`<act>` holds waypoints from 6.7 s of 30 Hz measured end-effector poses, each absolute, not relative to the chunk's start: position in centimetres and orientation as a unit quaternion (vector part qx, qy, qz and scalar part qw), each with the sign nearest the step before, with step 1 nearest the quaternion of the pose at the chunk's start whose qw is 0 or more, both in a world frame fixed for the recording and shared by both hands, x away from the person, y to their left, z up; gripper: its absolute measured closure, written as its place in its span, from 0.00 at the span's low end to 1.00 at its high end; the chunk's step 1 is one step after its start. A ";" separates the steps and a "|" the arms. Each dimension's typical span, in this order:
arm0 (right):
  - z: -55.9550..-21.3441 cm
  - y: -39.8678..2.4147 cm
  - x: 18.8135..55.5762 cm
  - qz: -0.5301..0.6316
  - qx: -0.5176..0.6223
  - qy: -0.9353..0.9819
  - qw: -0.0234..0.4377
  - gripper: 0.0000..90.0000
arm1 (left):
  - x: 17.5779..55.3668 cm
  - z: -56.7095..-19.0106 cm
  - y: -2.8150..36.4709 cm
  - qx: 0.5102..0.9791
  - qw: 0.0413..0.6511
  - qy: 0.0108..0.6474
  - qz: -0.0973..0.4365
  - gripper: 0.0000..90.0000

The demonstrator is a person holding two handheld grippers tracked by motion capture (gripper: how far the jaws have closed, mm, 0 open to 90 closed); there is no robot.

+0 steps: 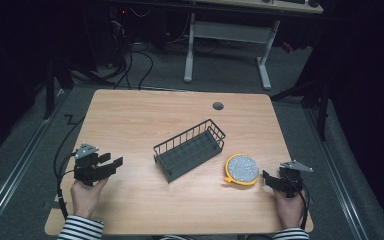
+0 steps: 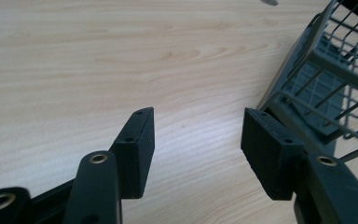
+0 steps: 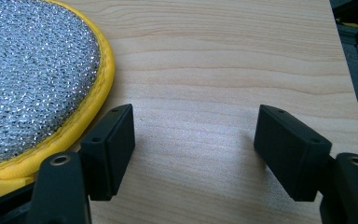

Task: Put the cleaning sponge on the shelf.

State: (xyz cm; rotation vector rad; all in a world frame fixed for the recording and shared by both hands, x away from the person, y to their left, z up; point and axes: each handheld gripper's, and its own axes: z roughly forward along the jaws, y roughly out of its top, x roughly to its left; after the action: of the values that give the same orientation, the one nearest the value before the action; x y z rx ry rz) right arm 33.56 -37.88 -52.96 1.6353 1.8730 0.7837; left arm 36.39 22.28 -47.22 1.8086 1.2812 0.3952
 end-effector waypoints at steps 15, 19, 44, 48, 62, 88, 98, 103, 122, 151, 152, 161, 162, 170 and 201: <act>-53.0 -37.9 33.6 0.290 0.604 0.693 0.265 0.32 | 35.6 -50.7 23.0 0.722 0.413 0.528 0.167 0.47; -53.0 -37.9 33.6 0.290 0.604 0.693 0.265 0.32 | 35.7 -51.5 22.9 0.722 0.411 0.532 0.164 0.46; -53.0 -37.8 33.6 0.289 0.609 0.690 0.266 0.33 | 36.8 -53.6 22.1 0.729 0.360 0.542 0.212 0.39; -53.0 -37.7 33.6 0.289 0.609 0.689 0.267 0.34 | 36.8 -53.7 22.1 0.729 0.363 0.542 0.210 0.38; -52.6 -37.5 33.4 0.279 0.615 0.692 0.255 0.42 | 36.6 -53.7 21.5 0.738 0.340 0.536 0.227 0.34; -48.7 -34.7 35.4 0.318 0.580 0.723 0.201 0.45 | 36.6 -53.7 21.3 0.741 0.334 0.534 0.232 0.34; -48.9 -33.6 37.8 0.310 0.577 0.737 0.167 0.44 | 36.6 -53.7 21.3 0.741 0.334 0.534 0.232 0.33; -49.7 -33.7 38.5 0.305 0.583 0.737 0.151 0.44 | 36.6 -53.7 21.4 0.741 0.334 0.534 0.231 0.33; -49.0 -32.6 41.2 0.228 0.578 0.780 0.072 0.85 | 36.7 -53.7 21.3 0.742 0.334 0.534 0.231 0.33; -44.7 -32.0 39.8 0.283 0.517 0.799 0.115 0.90 | 36.7 -53.7 21.3 0.742 0.333 0.534 0.232 0.32; -44.1 -32.1 39.8 0.291 0.514 0.798 0.119 0.90 | 36.7 -53.7 21.3 0.742 0.333 0.533 0.232 0.32; -42.5 -31.6 40.0 0.307 0.501 0.798 0.132 0.90 | 36.7 -53.7 21.3 0.742 0.333 0.533 0.232 0.32; -42.3 -31.6 40.0 0.312 0.501 0.797 0.130 0.90 | 36.7 -53.7 21.3 0.742 0.333 0.533 0.232 0.32; -40.8 -31.6 40.3 0.336 0.492 0.792 0.131 0.90 | 36.7 -53.7 21.3 0.743 0.333 0.533 0.231 0.32; -35.4 -26.5 43.9 0.383 0.442 0.796 0.154 0.90 | 36.7 -53.7 21.3 0.743 0.333 0.532 0.231 0.32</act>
State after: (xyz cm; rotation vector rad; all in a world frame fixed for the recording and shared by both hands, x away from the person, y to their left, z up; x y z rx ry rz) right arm 43.91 -26.50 -35.40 1.2675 2.2832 1.0988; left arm 36.66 21.28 -53.68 1.9415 1.3902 0.6023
